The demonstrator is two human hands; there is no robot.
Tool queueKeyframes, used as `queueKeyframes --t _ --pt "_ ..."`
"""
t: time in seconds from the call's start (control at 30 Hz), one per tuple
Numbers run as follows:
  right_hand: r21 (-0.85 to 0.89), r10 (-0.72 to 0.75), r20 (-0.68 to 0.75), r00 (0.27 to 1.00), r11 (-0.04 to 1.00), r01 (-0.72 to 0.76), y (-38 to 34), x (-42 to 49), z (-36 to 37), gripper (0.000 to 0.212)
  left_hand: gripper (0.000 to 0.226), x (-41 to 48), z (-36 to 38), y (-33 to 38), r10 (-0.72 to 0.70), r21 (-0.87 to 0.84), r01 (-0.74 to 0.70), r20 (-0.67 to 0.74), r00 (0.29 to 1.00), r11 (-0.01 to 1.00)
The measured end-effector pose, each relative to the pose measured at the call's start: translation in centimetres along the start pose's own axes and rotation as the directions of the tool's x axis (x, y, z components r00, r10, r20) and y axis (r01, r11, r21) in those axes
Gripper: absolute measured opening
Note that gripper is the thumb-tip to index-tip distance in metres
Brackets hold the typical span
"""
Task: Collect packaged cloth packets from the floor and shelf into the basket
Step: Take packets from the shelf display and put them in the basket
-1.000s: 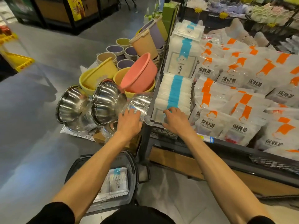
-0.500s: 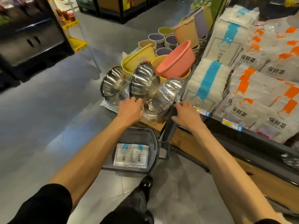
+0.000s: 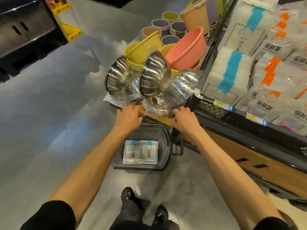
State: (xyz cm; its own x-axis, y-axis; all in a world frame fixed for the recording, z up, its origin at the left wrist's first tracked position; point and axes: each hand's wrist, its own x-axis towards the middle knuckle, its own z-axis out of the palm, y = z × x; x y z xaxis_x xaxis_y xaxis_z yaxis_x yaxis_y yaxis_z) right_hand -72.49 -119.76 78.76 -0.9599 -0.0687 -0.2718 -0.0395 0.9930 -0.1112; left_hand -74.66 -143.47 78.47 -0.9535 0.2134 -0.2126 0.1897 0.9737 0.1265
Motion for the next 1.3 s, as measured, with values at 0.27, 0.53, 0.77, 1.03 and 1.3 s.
queueKeyframes --t 0.27,0.53,0.77,1.03,1.3 --pt "0.016 0.065 0.091 0.994 0.998 -0.067 -4.7 6.5 9.3 0.053 0.044 4.7 8.8 -6.9 -0.001 0.013 0.000 0.090 0.996 1.000" --pt "0.027 0.106 0.214 0.971 0.993 -0.115 -4.3 14.7 23.9 0.052 0.046 10.4 24.0 -12.5 -0.019 0.021 0.016 0.120 0.993 1.000" --pt "0.033 0.116 0.255 0.960 0.991 -0.128 -2.4 21.9 41.3 0.055 0.045 15.7 40.8 -16.2 -0.038 0.100 0.019 0.193 0.980 0.995" --pt "0.074 0.203 0.313 0.928 0.969 -0.237 1.0 29.1 59.5 0.055 0.046 22.9 58.9 -18.5 -0.089 0.163 0.043 0.285 0.954 0.986" --pt "0.167 0.375 0.377 0.847 0.871 -0.461 2.5 32.6 72.3 0.069 0.068 26.9 72.2 -22.5 -0.302 0.040 0.317 0.440 0.846 0.948"
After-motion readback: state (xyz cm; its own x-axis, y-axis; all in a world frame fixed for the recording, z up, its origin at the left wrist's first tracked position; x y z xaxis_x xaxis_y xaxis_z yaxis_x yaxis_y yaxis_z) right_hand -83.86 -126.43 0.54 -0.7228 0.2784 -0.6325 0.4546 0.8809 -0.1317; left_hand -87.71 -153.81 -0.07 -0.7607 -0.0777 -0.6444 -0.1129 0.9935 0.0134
